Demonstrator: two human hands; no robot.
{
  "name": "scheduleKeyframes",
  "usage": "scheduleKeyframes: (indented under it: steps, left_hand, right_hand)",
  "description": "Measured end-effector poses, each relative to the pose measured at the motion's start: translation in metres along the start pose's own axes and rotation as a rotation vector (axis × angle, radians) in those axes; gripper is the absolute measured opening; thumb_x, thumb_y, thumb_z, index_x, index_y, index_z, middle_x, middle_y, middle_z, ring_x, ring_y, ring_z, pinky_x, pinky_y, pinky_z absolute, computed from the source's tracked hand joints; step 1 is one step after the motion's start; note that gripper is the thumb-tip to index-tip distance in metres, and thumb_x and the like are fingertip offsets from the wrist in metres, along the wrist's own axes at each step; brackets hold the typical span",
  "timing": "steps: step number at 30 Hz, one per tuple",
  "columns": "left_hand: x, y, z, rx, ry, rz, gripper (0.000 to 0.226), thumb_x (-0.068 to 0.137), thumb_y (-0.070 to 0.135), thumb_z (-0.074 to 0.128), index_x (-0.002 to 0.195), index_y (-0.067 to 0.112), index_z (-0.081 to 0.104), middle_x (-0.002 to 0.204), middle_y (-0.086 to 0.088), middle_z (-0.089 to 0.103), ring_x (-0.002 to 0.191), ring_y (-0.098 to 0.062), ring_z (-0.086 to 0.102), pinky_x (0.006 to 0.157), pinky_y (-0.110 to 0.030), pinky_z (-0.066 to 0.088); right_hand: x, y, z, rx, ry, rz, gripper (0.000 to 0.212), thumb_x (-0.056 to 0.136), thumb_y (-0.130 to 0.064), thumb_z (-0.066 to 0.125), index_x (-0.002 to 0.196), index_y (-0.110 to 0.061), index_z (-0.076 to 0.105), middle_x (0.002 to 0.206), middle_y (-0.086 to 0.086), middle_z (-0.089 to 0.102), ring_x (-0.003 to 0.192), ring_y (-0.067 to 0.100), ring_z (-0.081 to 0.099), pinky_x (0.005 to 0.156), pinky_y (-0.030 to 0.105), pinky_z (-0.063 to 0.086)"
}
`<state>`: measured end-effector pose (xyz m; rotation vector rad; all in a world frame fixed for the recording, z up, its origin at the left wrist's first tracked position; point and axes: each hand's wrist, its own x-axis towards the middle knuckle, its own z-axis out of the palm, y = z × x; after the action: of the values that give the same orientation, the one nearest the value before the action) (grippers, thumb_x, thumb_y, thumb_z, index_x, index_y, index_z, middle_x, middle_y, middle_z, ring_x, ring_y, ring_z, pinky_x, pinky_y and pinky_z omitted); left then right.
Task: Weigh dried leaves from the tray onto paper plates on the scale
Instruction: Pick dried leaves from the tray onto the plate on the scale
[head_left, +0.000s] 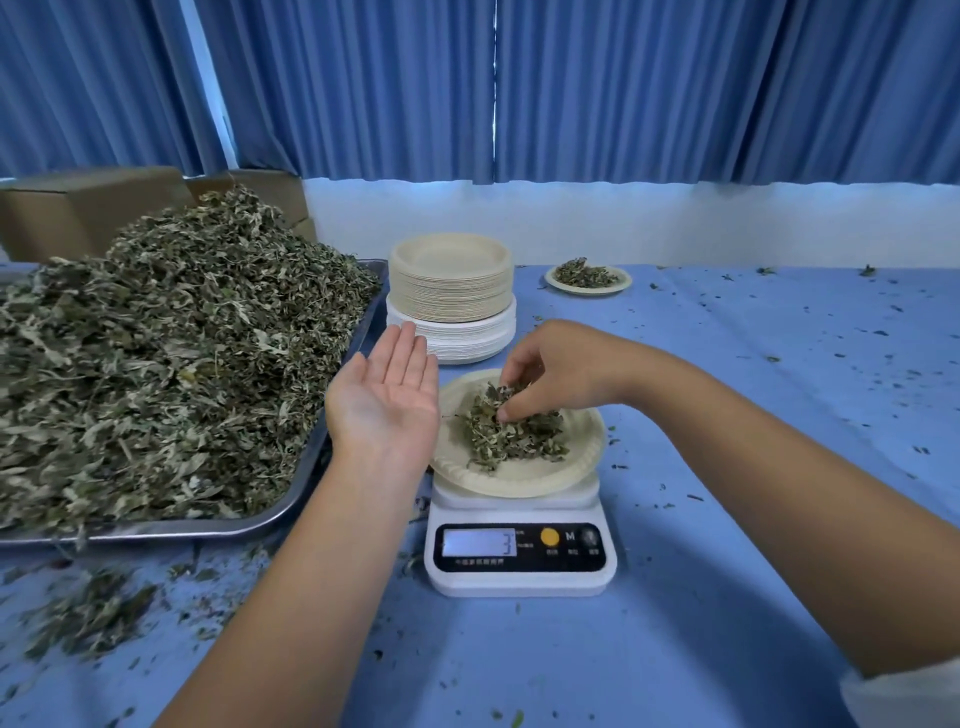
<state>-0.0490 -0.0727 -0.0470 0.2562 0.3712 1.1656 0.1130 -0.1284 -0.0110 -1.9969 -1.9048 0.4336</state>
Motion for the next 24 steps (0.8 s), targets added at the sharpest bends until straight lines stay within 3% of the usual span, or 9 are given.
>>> scheduleKeyframes:
  steps: [9,18,24]
  left_hand:
    - [0.004,0.004,-0.007,-0.052,0.038,-0.057,0.046,0.104,0.026,0.026,0.128,-0.005,0.049,0.132,-0.018,0.054,0.129,-0.030,0.046,0.107,-0.041,0.035]
    - [0.005,0.006,-0.010,-0.039,0.044,-0.053,0.046,0.103,0.028,0.027,0.127,-0.004,0.051,0.129,-0.019,0.056,0.125,-0.031,0.050,0.105,-0.041,0.038]
    - [0.006,0.010,-0.013,-0.007,0.046,-0.054,0.043,0.103,0.027,0.027,0.126,0.000,0.053,0.127,-0.014,0.060,0.119,-0.027,0.056,0.102,-0.040,0.042]
  right_hand:
    - [-0.002,-0.021,-0.021,-0.088,-0.060,0.045,0.043,0.073,-0.054,0.074,0.109,-0.033,0.066,0.104,-0.015,0.063,0.095,0.003,0.059,0.072,0.015,0.041]
    - [0.003,-0.026,-0.015,-0.009,0.070,-0.079,0.008,0.081,-0.024,0.075,0.089,-0.022,0.074,0.087,-0.008,0.072,0.087,0.008,0.065,0.079,0.026,0.052]
    - [0.003,-0.020,-0.008,0.024,-0.007,-0.051,0.004,0.082,-0.020,0.074,0.085,-0.022,0.075,0.076,-0.014,0.070,0.068,-0.004,0.062,0.063,0.016,0.052]
